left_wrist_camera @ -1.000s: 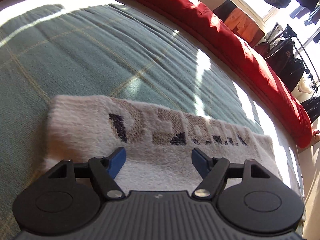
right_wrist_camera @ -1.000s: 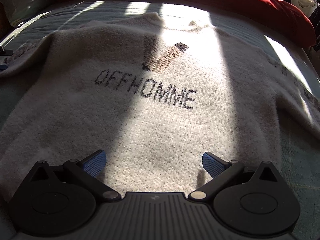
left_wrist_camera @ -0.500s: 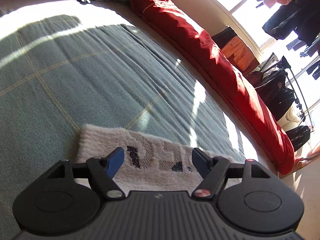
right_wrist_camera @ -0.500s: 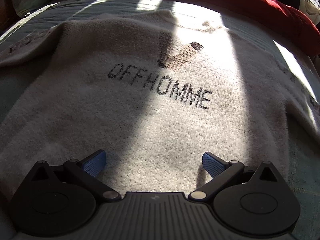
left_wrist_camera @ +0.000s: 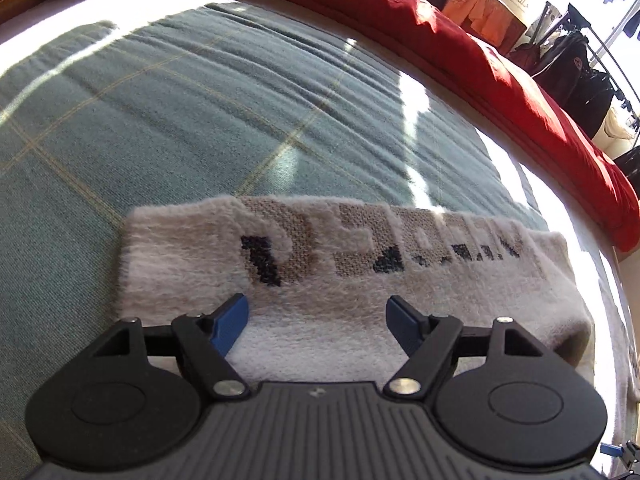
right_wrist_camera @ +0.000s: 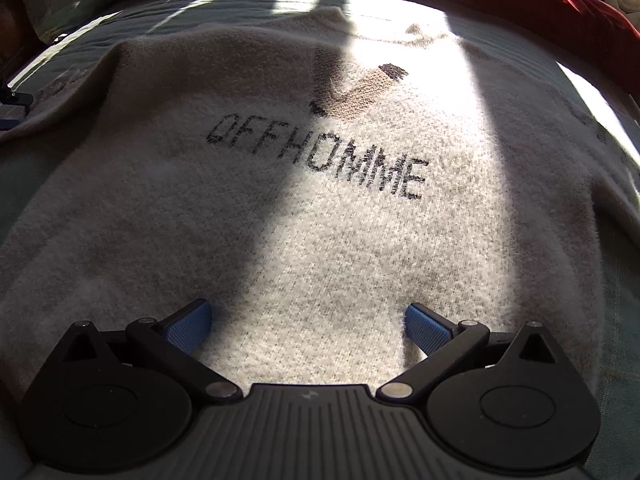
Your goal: Fold clothes
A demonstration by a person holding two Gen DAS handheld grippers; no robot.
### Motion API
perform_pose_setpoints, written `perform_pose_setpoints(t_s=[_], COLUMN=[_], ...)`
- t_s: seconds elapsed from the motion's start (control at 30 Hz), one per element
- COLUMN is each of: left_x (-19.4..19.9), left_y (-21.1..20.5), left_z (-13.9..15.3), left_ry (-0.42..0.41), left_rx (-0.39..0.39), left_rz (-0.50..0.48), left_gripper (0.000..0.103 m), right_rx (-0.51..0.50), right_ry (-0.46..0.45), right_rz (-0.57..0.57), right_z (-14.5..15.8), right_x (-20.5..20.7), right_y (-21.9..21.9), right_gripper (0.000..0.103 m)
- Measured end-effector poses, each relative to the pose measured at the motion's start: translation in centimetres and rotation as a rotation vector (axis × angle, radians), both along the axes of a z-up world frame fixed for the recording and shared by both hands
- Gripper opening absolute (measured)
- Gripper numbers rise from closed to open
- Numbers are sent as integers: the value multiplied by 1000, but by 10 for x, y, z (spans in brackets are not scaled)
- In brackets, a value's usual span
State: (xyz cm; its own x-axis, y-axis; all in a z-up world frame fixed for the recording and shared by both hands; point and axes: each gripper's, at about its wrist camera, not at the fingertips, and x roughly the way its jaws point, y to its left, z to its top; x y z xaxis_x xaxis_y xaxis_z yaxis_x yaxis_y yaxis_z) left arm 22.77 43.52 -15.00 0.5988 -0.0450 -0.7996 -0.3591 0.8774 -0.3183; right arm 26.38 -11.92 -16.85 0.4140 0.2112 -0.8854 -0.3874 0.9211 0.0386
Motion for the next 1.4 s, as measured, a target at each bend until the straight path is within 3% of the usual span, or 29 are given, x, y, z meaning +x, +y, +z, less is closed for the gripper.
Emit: perform_pose_setpoints(t_s=[0.07,0.13,0.23,0.33,0.43,0.57,0.77,1.0,1.17,1.4], left_x=[5,14,39,69,108,158,209,242,263,290], left_y=[-16,-30,-50,-72,-96,-130,-154,-164,-166,-171], left_z=[10,20,35,46,45,37,21,20,12,-9], left_ry=[21,-16,-59,-82,-86,-60,12,91,163,239], left_rx=[105,133,131,159,158,182,165,107,59,2], left_rz=[-40,-97,-172,-244,-325,-431,-574,-744,-844,-978], left_gripper=[75,75,75,73,72,63,62,62,62,62], right_rx=[16,14,11,86,128,159,181,222,228,230], right_ry=[-6,-4,-5,-58,-81,-88,-36,55,126,158], right_rz=[8,15,26,56,81,122,151,95,73,23], right_z=[-1,0,4,20,29,31,24,42,55,65], right_x=[0,0,1,2,11,30,63,96,103,108], right_y=[-3,-2,-1,-5,-5,-2,2,6,21,31], right_gripper=[103,103,103,103,103,103,103,103,103,103])
